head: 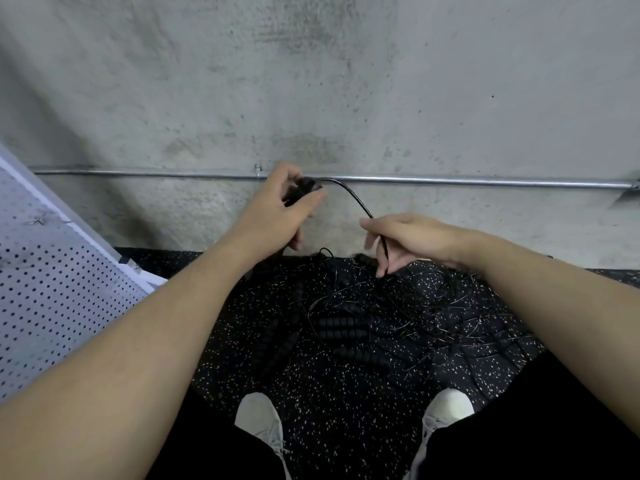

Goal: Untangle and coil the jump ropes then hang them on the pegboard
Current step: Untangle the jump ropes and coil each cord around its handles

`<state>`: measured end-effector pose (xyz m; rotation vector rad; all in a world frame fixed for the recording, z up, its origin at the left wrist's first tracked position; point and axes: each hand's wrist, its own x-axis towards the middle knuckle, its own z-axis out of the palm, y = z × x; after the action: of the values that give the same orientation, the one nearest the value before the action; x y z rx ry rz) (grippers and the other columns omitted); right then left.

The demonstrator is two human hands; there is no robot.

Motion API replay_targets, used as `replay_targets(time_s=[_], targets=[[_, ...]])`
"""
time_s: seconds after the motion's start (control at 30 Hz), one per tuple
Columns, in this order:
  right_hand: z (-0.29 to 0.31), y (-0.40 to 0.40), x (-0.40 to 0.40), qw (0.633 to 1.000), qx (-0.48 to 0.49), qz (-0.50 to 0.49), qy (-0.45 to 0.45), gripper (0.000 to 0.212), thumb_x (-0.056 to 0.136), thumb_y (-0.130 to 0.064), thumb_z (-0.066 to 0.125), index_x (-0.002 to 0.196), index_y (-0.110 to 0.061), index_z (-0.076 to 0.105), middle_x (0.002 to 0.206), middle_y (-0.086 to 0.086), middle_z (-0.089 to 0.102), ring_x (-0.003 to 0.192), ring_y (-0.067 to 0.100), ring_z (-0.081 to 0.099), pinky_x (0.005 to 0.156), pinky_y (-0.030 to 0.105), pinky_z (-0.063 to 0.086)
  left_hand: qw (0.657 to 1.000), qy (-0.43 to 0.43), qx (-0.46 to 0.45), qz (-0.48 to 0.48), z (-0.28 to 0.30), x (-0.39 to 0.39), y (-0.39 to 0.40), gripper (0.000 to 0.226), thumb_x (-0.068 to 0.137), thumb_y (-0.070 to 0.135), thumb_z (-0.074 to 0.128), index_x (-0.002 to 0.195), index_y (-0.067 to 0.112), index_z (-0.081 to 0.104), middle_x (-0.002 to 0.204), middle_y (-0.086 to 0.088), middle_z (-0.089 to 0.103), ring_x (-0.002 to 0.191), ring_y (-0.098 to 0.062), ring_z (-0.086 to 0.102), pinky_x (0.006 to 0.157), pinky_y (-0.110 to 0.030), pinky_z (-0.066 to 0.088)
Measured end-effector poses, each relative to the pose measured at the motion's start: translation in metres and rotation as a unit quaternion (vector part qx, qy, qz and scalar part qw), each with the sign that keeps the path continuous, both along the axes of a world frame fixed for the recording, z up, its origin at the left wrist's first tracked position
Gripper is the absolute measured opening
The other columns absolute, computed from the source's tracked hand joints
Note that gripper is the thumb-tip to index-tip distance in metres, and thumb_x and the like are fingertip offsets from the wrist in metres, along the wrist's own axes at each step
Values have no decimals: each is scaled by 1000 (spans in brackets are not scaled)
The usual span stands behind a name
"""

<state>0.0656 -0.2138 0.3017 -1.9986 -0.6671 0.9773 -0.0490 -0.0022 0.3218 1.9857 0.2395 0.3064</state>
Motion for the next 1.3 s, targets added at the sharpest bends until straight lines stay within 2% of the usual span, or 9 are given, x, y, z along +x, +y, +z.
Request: replay_targets(time_s=[0.2,0.43,0.53,0.77,0.83,0.93,1.07,1.2,1.3], targets=[[-13,-22,20,998,-27,-35,48,64,102,-63,26,81,-11,58,57,-3,50,59,17,58,72,33,57,987,-17,-105,120,-6,8,22,20,101,25,64,95,26,45,93,-9,65,51,-18,56,52,-31,48],[-8,-39,37,979,11,-186,-78,45,96,-54,59,69,-21,47,55,-10,39,53,12,34,58,27,35,991,94,50,80,-11,14,13,44,106,27,49,144,42,32,117,2,56,71,-19,65,57,-28,54],[0,-42,41,957,-39,-226,-176,51,90,-53,68,62,-21,40,55,-3,33,50,15,30,53,29,27,979,129,159,-3,-16,20,7,52,108,21,44,151,48,34,139,0,43,99,-25,68,83,-31,56],[17,-24,19,971,-48,-80,-218,56,94,-43,68,55,-20,36,46,-10,30,40,5,29,48,18,34,964,134,213,-84,-12,24,-18,71,107,35,45,155,58,-2,128,-9,61,77,-27,64,78,-45,55],[18,-17,8,977,-49,-23,-206,56,96,-44,64,55,-21,34,46,-10,28,40,4,29,48,17,33,949,139,260,-115,-12,25,-28,78,103,49,50,153,60,-9,140,-6,59,90,-23,65,79,-36,51],[13,-8,-3,980,-28,-12,-196,54,99,-48,56,55,-22,39,44,-13,32,39,3,32,45,16,31,930,141,294,-169,-14,25,-45,73,97,59,56,155,56,13,123,11,57,105,-13,60,86,-29,46],[7,-6,-9,990,-1,7,-143,52,99,-53,54,54,-26,51,49,-10,39,44,9,34,50,25,32,931,122,289,-186,-21,30,-47,34,91,62,59,109,34,65,100,11,54,88,-12,57,79,-33,48],[10,-15,-8,993,44,-18,-108,51,98,-55,52,68,-14,54,47,-7,46,44,13,46,73,30,53,949,88,240,-183,-15,30,-41,30,95,56,57,75,35,65,95,6,54,74,-13,56,72,-35,46],[6,-26,2,998,32,-20,-54,80,91,-73,36,77,0,65,57,8,60,72,26,74,100,46,52,970,69,180,-148,-10,28,-34,44,100,52,53,71,19,62,88,-19,63,61,-31,60,63,-43,54]])
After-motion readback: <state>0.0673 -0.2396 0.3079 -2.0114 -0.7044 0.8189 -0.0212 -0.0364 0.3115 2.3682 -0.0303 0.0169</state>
